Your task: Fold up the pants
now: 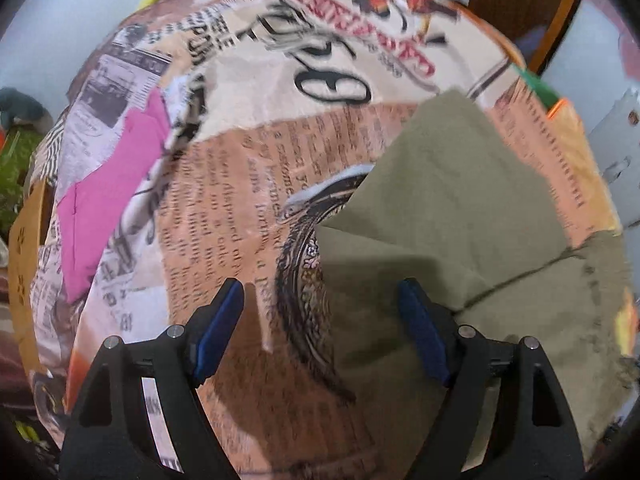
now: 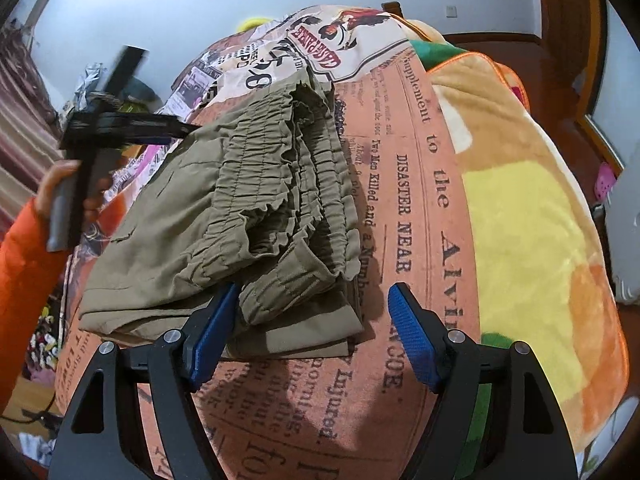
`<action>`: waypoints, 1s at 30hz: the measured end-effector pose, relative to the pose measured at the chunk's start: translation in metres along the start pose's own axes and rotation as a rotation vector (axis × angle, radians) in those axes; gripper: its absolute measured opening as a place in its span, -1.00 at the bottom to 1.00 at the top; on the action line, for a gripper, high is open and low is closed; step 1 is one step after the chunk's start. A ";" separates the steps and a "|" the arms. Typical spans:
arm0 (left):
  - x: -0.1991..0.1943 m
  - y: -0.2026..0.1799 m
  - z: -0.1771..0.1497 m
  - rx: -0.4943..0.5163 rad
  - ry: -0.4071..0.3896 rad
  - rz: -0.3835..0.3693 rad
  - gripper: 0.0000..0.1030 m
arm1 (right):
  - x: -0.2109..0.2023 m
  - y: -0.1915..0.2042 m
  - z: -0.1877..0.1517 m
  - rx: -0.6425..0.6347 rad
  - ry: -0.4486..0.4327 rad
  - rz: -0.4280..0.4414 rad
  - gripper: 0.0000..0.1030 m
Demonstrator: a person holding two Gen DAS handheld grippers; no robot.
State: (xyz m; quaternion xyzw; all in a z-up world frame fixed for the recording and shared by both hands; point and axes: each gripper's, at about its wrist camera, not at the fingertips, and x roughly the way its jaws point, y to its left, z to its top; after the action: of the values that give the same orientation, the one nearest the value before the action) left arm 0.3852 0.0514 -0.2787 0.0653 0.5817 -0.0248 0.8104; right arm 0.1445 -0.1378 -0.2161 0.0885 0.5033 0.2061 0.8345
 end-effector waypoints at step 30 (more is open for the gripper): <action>-0.073 0.054 -0.191 -0.298 -0.077 -0.045 0.95 | -0.043 0.027 -0.009 -0.069 -0.095 -0.060 0.42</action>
State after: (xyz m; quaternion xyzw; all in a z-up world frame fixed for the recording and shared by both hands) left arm 0.1891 0.1278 -0.2658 -0.0698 0.5490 0.0410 0.8319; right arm 0.1116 -0.1325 -0.1761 0.0543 0.4583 0.1935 0.8658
